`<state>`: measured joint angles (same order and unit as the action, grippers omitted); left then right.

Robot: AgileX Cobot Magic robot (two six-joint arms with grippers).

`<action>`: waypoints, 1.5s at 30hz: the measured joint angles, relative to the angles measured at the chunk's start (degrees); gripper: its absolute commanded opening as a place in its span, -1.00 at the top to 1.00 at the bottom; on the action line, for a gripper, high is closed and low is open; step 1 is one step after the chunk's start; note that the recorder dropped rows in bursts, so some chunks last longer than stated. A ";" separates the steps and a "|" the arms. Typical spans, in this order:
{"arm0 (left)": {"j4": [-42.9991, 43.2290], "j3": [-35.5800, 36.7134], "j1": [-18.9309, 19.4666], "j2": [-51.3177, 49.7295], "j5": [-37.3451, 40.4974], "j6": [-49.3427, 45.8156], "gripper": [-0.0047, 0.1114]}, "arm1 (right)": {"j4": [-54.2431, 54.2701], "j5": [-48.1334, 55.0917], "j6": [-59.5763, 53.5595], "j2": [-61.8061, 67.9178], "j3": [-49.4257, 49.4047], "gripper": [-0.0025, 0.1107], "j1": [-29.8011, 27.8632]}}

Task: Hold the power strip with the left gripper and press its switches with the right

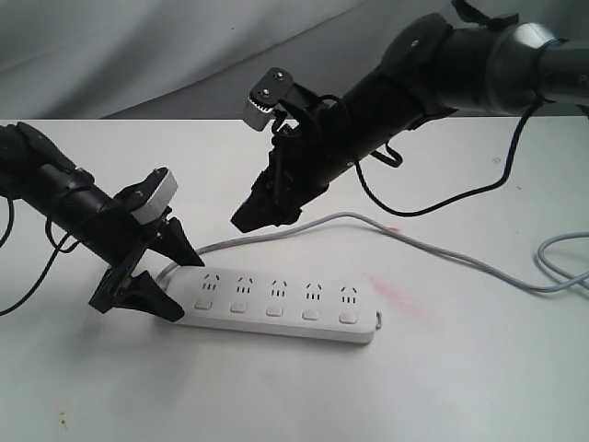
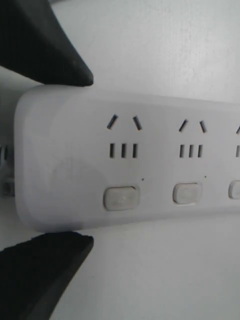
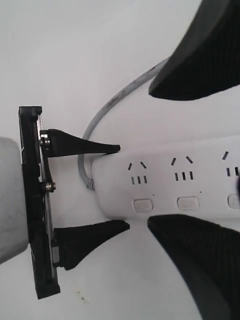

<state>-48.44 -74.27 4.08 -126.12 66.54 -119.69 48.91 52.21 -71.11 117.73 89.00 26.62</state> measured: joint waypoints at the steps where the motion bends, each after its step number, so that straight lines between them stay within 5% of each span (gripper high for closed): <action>1: 0.00 0.00 0.00 0.00 0.00 0.00 0.52 | 0.24 -0.04 0.00 0.07 0.00 -0.11 0.00; 21: 0.00 0.00 0.00 0.00 0.11 0.00 0.52 | 0.66 -9.10 -8.21 6.71 0.00 -0.11 8.21; 45: 0.00 0.00 0.00 0.00 0.11 0.00 0.52 | 0.25 -15.71 -7.00 9.71 0.00 -0.11 11.03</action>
<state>-48.44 -74.27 4.08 -126.12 66.65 -119.69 49.16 36.50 -78.12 127.44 89.00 37.65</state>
